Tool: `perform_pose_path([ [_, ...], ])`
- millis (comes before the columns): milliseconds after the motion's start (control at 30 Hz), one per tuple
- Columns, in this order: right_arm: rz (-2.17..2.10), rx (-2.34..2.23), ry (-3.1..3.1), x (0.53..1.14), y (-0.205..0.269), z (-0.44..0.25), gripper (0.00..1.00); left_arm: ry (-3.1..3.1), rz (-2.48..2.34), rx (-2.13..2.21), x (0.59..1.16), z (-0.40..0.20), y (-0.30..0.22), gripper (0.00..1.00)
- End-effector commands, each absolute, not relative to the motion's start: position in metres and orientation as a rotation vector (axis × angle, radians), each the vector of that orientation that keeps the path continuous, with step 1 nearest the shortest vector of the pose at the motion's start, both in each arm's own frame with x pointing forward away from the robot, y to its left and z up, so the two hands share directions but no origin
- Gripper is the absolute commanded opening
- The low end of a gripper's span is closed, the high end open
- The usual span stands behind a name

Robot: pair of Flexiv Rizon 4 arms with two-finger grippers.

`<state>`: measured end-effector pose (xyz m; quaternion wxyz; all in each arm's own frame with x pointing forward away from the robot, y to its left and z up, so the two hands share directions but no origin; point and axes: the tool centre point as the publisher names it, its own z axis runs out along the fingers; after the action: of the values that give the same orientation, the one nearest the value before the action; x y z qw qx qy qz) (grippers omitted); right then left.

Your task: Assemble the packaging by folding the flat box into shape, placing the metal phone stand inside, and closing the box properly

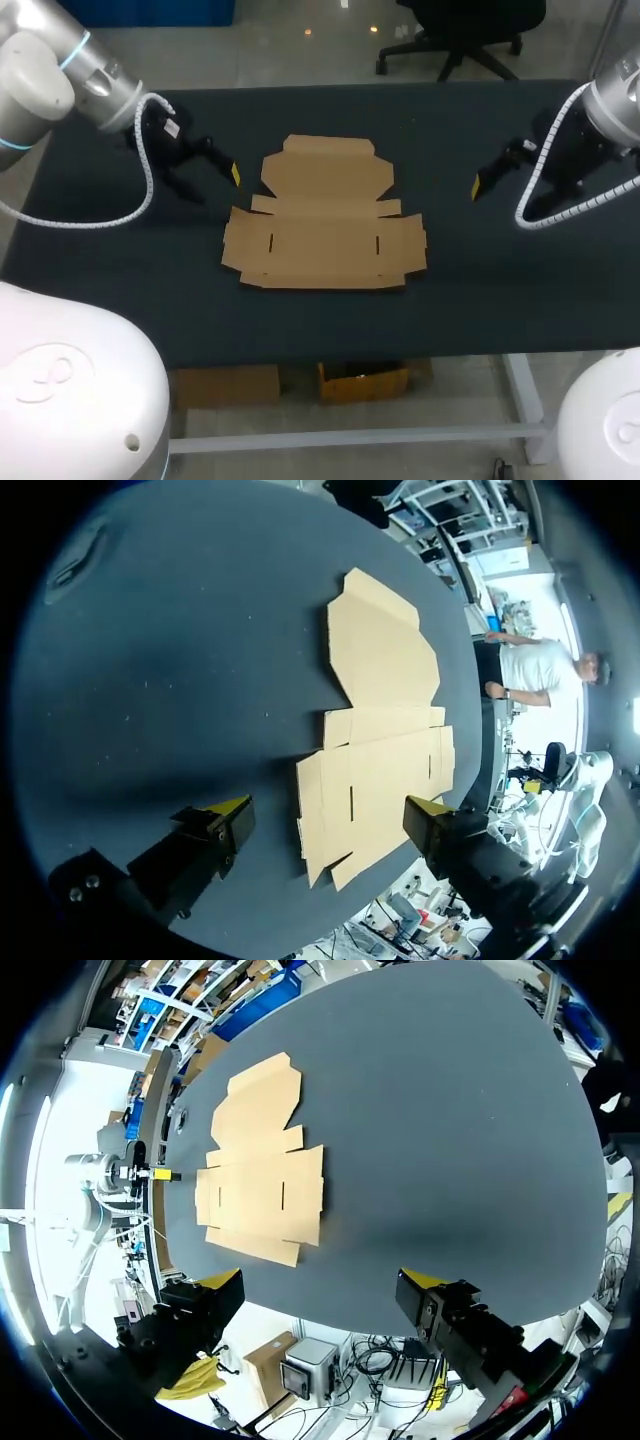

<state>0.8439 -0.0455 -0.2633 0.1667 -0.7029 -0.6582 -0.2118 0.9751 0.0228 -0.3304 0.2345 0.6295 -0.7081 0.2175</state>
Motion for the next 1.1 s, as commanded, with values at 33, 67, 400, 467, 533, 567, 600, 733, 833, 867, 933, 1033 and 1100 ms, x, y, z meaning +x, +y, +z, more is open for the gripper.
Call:
perform_pose_path([
  [33,-0.605,-1.998,-1.873,0.843,-0.046,-0.263,1.0,-1.944,0.59,1.728,0.976,-0.33,0.022,1.0],
  [67,-0.605,-1.998,-1.873,0.843,-0.046,-0.263,1.0,-1.944,0.59,1.728,0.976,-0.33,0.022,1.0],
  [400,-0.6,-1.97,-1.88,0.856,-0.044,-0.269,1.0,-1.944,0.59,1.728,0.976,-0.33,0.022,1.0],
  [467,-0.604,-1.965,-1.884,0.854,-0.046,-0.266,1.0,-1.944,0.59,1.728,0.976,-0.33,0.022,1.0],
  [533,-0.604,-1.966,-1.888,0.853,-0.049,-0.263,1.0,-1.931,0.615,1.743,0.975,-0.327,0.025,1.0],
  [567,-0.607,-1.966,-1.889,0.853,-0.051,-0.261,1.0,-1.93,0.624,1.749,0.973,-0.326,0.026,1.0],
  [600,-0.608,-1.966,-1.89,0.854,-0.053,-0.26,1.0,-1.924,0.64,1.754,0.972,-0.325,0.027,1.0],
  [733,-0.649,-1.95,-1.89,0.859,-0.059,-0.256,1.0,-1.924,0.681,1.756,0.97,-0.324,0.027,1.0],
  [833,-0.658,-1.927,-1.902,0.861,-0.058,-0.256,1.0,-1.938,0.7,1.754,0.969,-0.328,0.026,1.0],
  [867,-0.657,-1.923,-1.904,0.862,-0.057,-0.257,1.0,-1.938,0.699,1.756,0.97,-0.331,0.025,1.0],
  [933,-0.651,-1.904,-1.919,0.864,-0.055,-0.259,1.0,-1.948,0.694,1.752,0.972,-0.336,0.024,1.0],
  [1033,-0.648,-1.866,-1.956,0.867,-0.054,-0.26,1.0,-1.962,0.702,1.743,0.972,-0.341,0.022,1.0],
  [1100,-0.653,-1.849,-1.964,0.868,-0.053,-0.261,1.0,-1.965,0.717,1.737,0.973,-0.344,0.023,1.0],
])
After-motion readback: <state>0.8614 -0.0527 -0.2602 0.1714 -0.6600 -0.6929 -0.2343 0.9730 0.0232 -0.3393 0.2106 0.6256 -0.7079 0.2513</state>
